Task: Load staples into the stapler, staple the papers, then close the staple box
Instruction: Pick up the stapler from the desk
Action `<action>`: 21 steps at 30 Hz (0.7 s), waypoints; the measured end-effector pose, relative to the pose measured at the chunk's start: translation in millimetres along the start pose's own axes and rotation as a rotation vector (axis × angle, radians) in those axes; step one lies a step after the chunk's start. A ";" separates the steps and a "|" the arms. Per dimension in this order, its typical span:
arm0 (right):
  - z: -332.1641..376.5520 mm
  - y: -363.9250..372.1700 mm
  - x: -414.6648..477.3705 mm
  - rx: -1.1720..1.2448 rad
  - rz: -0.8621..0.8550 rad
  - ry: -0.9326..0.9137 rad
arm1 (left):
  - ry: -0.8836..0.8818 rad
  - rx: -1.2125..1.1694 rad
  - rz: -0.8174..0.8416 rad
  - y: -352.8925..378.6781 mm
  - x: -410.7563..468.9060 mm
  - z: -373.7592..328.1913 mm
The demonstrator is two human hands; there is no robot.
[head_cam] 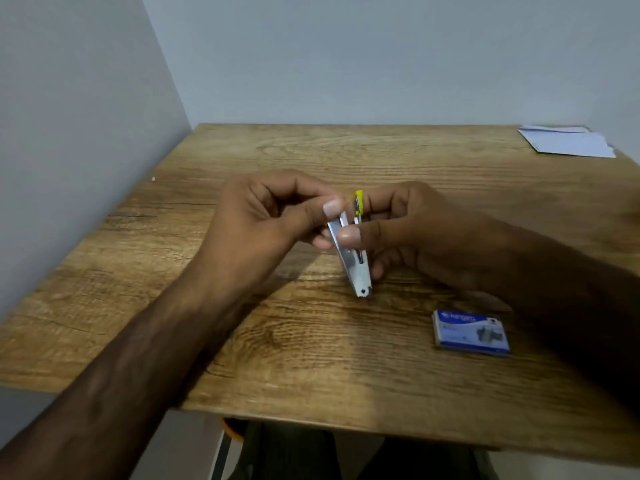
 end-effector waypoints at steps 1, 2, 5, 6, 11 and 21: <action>-1.5 -2.3 0.6 0.040 -0.021 0.003 | 0.002 0.002 -0.007 2.4 2.3 -1.1; -2.4 -5.4 0.1 0.072 -0.045 0.004 | -0.005 0.005 -0.004 6.1 3.9 -1.0; -3.4 -15.4 -3.5 0.142 -0.088 0.003 | -0.060 -0.021 0.040 20.5 8.0 5.1; -3.1 -16.6 -5.7 0.163 -0.086 0.001 | -0.068 -0.034 0.055 24.0 8.6 6.3; -2.0 -18.0 -10.5 0.171 -0.130 -0.023 | 0.018 0.019 0.071 25.5 5.6 1.9; -7.7 -31.7 -11.2 0.249 -0.224 0.000 | 0.156 0.067 -0.006 11.5 0.7 -12.7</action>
Point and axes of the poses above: each hand's wrist, its own x-axis towards the middle knuckle, its own y-axis out of the palm, z = x × y, the point moved 10 cm from there along x, towards the middle knuckle, and after that the axes turned 14 degrees about -z, right-handed, at the moved point
